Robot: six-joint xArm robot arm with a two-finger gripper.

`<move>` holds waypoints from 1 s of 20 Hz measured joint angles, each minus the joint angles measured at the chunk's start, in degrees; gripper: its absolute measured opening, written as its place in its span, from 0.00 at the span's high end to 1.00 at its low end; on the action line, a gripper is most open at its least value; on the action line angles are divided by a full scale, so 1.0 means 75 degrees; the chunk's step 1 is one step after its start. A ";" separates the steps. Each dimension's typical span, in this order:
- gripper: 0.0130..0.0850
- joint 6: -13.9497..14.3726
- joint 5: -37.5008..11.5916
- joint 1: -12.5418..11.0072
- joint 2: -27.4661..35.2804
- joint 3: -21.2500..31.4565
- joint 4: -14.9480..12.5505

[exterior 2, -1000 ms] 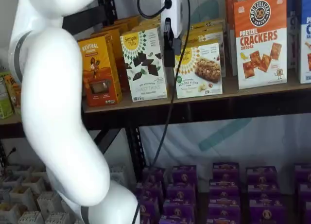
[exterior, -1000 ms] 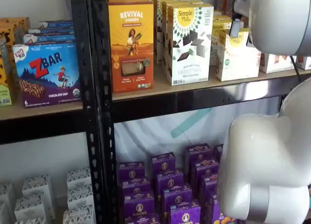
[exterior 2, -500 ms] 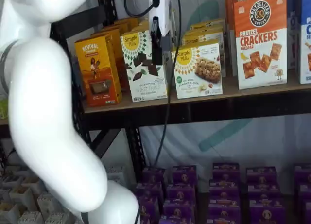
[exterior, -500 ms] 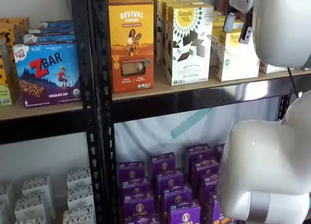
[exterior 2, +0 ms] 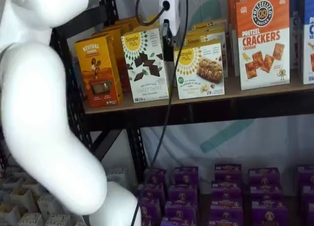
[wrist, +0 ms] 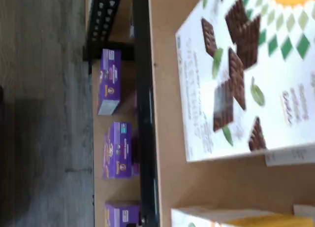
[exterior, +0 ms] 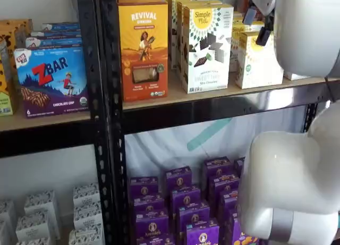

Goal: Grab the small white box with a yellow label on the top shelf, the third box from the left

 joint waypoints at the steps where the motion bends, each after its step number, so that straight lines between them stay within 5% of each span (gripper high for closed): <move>1: 0.00 -0.0041 -0.0054 -0.0015 0.0107 -0.0050 -0.0023; 8: 0.00 -0.0152 -0.0433 0.0031 0.0686 -0.0276 -0.0163; 20: 0.00 0.0014 -0.0076 0.0376 0.1454 -0.0748 -0.1105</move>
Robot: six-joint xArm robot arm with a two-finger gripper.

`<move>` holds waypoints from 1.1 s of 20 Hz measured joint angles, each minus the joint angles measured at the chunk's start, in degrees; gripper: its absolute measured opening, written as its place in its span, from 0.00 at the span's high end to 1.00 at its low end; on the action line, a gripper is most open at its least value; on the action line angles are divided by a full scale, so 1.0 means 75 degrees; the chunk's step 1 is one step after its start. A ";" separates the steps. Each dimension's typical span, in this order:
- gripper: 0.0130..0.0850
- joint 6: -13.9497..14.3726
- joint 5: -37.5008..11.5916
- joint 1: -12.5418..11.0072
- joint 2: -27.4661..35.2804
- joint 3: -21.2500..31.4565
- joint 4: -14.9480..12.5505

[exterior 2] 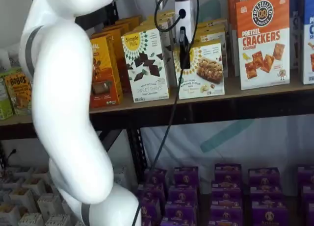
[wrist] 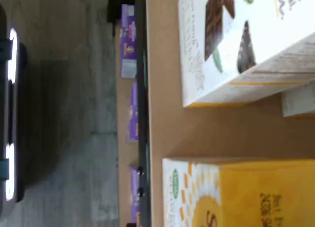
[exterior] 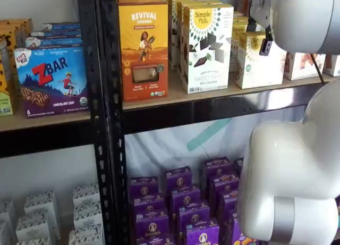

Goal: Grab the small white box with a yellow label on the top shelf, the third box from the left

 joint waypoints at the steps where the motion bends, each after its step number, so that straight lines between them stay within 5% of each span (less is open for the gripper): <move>1: 0.00 0.0021 0.0108 0.0027 0.0083 -0.0087 -0.0098; 16: 0.00 0.0242 0.0581 0.0302 0.0389 -0.0399 -0.0681; 22: 0.22 0.0200 0.0406 0.0258 0.0292 -0.0247 -0.0607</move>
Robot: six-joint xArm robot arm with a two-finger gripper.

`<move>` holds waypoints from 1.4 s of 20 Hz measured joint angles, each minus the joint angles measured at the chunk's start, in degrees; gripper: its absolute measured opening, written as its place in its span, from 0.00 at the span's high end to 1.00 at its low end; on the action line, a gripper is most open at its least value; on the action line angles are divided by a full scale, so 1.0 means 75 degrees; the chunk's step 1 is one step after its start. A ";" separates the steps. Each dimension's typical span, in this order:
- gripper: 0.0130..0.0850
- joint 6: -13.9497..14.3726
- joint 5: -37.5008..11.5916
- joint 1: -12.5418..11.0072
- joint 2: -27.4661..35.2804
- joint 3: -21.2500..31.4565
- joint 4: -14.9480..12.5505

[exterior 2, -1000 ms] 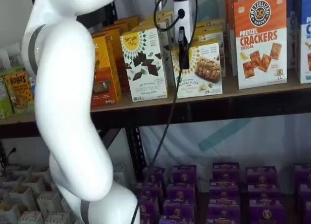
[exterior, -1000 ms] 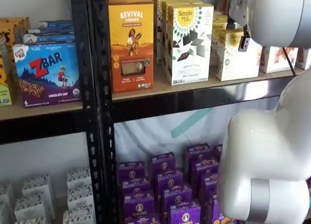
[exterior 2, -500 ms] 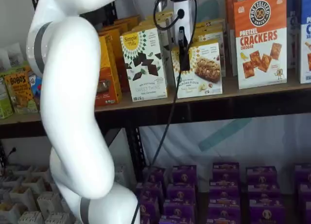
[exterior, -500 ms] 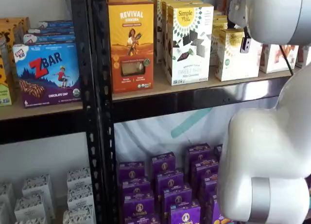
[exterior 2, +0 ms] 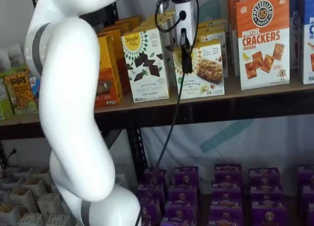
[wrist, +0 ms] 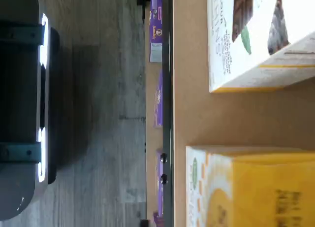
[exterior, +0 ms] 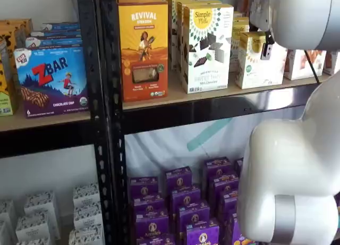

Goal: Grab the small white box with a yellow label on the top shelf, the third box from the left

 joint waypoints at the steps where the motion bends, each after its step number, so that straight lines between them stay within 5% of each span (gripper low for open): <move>1: 0.28 -0.0013 -0.0021 -0.0014 -0.0013 0.0017 0.0022; 6: 0.28 -0.0087 -0.0137 -0.0099 -0.0089 0.0116 0.0151; 10: 0.44 -0.0143 -0.0242 -0.0170 -0.0156 0.0204 0.0324; 19: 0.56 -0.0151 -0.0380 -0.0171 -0.0254 0.0337 0.0379; 22: 0.67 -0.0175 -0.0375 -0.0201 -0.0272 0.0359 0.0409; 28: 0.67 -0.0209 -0.0183 -0.0249 -0.0240 0.0273 0.0390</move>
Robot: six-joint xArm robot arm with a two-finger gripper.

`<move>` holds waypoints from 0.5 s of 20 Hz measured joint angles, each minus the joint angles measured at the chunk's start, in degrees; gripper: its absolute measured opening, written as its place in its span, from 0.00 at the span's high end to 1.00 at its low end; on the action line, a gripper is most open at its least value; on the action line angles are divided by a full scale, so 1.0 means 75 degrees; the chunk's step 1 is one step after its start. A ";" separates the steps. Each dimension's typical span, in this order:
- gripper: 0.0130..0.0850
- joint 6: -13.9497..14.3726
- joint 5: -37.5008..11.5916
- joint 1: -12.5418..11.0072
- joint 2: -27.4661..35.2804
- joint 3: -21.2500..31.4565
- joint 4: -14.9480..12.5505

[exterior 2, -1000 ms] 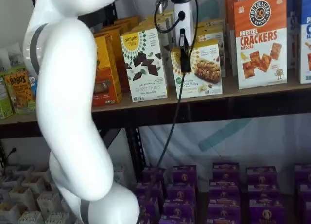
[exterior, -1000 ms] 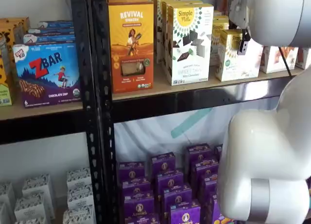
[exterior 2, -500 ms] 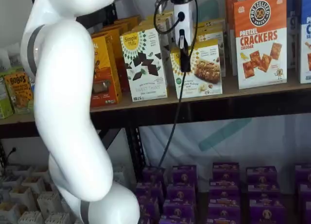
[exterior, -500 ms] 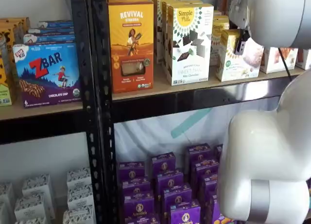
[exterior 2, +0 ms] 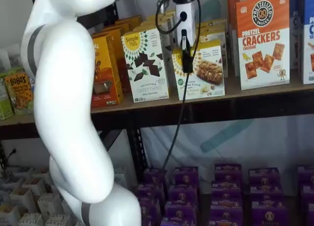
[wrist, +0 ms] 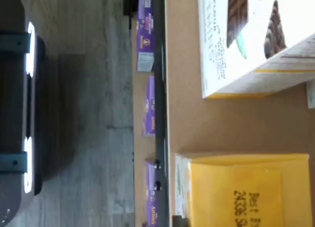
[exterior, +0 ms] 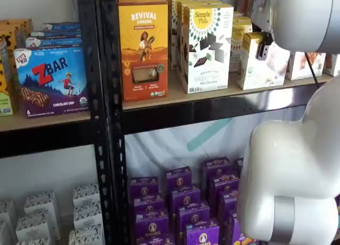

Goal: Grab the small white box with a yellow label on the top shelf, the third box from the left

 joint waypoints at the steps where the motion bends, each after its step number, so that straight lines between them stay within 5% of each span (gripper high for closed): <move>1: 0.67 -0.0012 0.0075 -0.0022 0.0004 -0.0029 0.0019; 10: 0.67 -0.0142 0.0496 -0.0217 -0.0448 0.0194 0.0107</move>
